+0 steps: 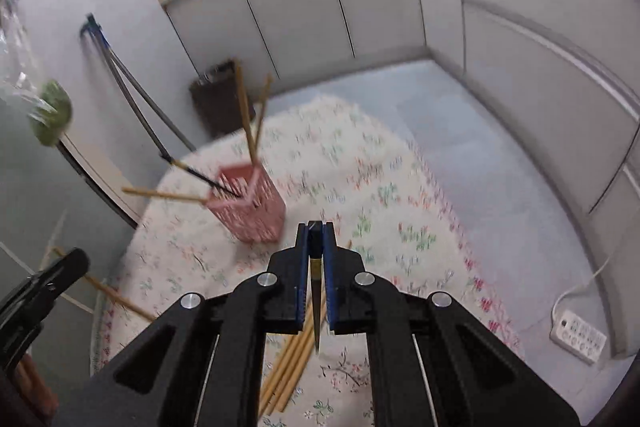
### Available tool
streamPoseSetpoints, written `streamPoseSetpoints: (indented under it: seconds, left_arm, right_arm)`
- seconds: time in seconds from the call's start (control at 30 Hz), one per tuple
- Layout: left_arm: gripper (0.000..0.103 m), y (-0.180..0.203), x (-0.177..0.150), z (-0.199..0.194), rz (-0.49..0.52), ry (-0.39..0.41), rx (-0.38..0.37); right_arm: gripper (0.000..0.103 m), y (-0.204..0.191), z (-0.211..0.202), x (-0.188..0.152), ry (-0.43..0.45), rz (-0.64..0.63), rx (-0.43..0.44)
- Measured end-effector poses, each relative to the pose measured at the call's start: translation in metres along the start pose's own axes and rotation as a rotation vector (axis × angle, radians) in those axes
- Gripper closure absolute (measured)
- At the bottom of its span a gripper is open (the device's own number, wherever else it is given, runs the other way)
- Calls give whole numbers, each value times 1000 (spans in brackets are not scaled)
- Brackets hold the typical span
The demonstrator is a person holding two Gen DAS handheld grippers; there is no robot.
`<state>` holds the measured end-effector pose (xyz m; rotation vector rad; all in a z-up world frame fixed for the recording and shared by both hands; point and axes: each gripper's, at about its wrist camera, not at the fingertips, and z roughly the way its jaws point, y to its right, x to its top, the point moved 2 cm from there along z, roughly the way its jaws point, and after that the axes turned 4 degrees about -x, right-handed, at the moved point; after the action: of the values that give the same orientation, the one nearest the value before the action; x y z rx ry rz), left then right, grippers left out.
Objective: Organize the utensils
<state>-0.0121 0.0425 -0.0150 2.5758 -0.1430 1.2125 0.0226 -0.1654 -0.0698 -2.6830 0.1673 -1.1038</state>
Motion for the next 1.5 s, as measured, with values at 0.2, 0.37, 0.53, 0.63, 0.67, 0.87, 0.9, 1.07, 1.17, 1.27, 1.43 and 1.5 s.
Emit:
streamPoseSetpoints:
  seconds: [0.2, 0.37, 0.53, 0.63, 0.67, 0.87, 0.9, 1.07, 1.17, 1.27, 1.43, 1.5]
  left_arm:
    - [99, 2, 55, -19, -25, 133, -7]
    - [99, 5, 111, -18, -22, 215, 1]
    - [99, 1, 149, 1, -35, 274, 34]
    - [99, -10, 160, 23, -58, 284, 66]
    - [98, -16, 161, 33, -70, 285, 76]
    - [81, -48, 135, 83, -163, 179, 29]
    - [81, -56, 129, 80, -182, 189, 38]
    - [78, -75, 122, 64, -250, 185, 64]
    - [68, -79, 122, 55, -259, 194, 76]
    - [63, -82, 122, 49, -259, 210, 82]
    - [63, -83, 123, 52, -254, 187, 88]
    - [62, -81, 122, 52, -245, 181, 89]
  right_arm:
    - [96, -19, -56, 71, 215, -1, 78]
    - [96, -32, -71, 117, 295, 6, 119]
    - [96, -36, -55, 142, 303, 29, 153]
    - [96, -41, -37, 148, 294, 29, 164]
    - [96, -43, -29, 149, 291, 29, 166]
    - [96, -51, 10, 144, 246, 20, 186]
    - [96, -53, 14, 142, 242, 16, 182]
    - [96, -62, 32, 136, 229, 5, 166]
    - [96, -64, 44, 134, 216, 9, 164]
    - [96, -72, 61, 129, 193, 7, 157]
    - [59, -85, 87, 117, 149, -10, 169]
    - [43, -85, 85, 113, 170, -4, 158]
